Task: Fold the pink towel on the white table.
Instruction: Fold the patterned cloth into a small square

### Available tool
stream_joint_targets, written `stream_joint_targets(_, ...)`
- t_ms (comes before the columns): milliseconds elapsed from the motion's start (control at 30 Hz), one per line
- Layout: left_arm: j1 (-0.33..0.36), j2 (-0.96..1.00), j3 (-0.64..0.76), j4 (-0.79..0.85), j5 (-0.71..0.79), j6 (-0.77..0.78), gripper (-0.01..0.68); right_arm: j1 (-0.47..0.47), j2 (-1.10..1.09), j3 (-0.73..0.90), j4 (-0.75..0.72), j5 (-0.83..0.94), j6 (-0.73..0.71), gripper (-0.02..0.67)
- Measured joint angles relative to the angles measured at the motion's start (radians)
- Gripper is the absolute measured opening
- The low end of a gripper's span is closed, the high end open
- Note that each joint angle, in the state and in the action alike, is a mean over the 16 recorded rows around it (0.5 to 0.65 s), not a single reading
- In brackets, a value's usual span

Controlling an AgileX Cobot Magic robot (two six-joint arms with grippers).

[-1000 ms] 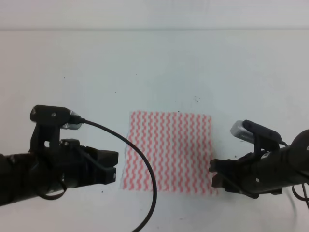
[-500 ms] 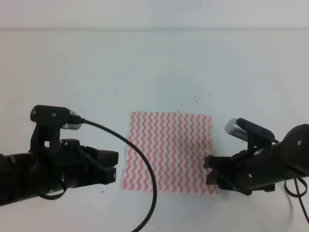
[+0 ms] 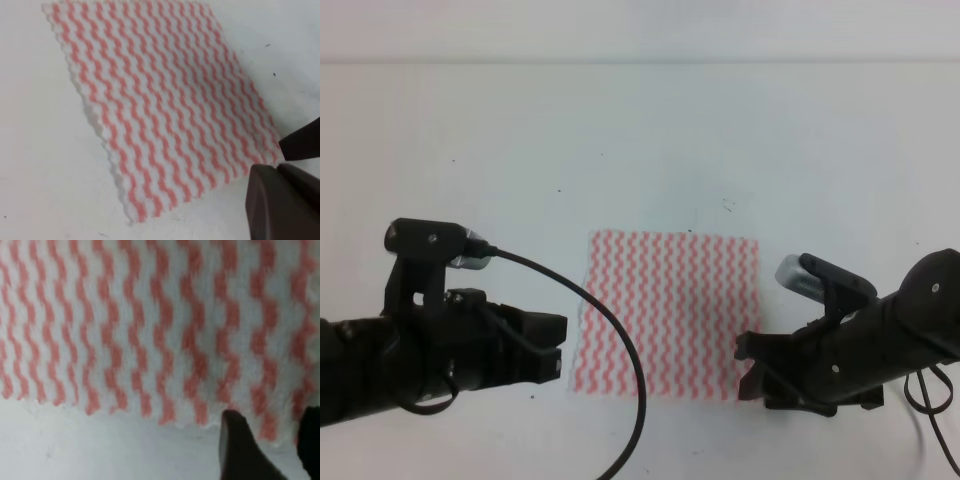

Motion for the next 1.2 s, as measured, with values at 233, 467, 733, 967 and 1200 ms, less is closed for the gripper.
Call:
stream_joint_targets(233, 0.000, 0.000, 0.000, 0.001, 0.000, 0.001, -0.005, 0.000, 0.000, -0.001, 0.010, 0.013, 0.000, 0.252)
stream_joint_targets(467, 0.000, -0.001, 0.000, 0.001, 0.001, 0.002, -0.004, 0.000, 0.000, -0.002, 0.027, -0.006, 0.001, 0.241)
stream_joint_targets(733, 0.000, -0.001, 0.000, 0.001, 0.005, 0.002, -0.004, 0.000, 0.001, -0.002, 0.036, -0.018, 0.002, 0.227)
stream_joint_targets(967, 0.000, 0.001, 0.000, 0.001, 0.012, 0.003, -0.005, 0.000, 0.001, -0.003, 0.034, -0.026, 0.002, 0.186)
stream_joint_targets(1200, 0.000, 0.001, 0.000, 0.001, 0.018, 0.005, -0.006, 0.000, 0.000, -0.002, 0.029, -0.032, 0.002, 0.097)
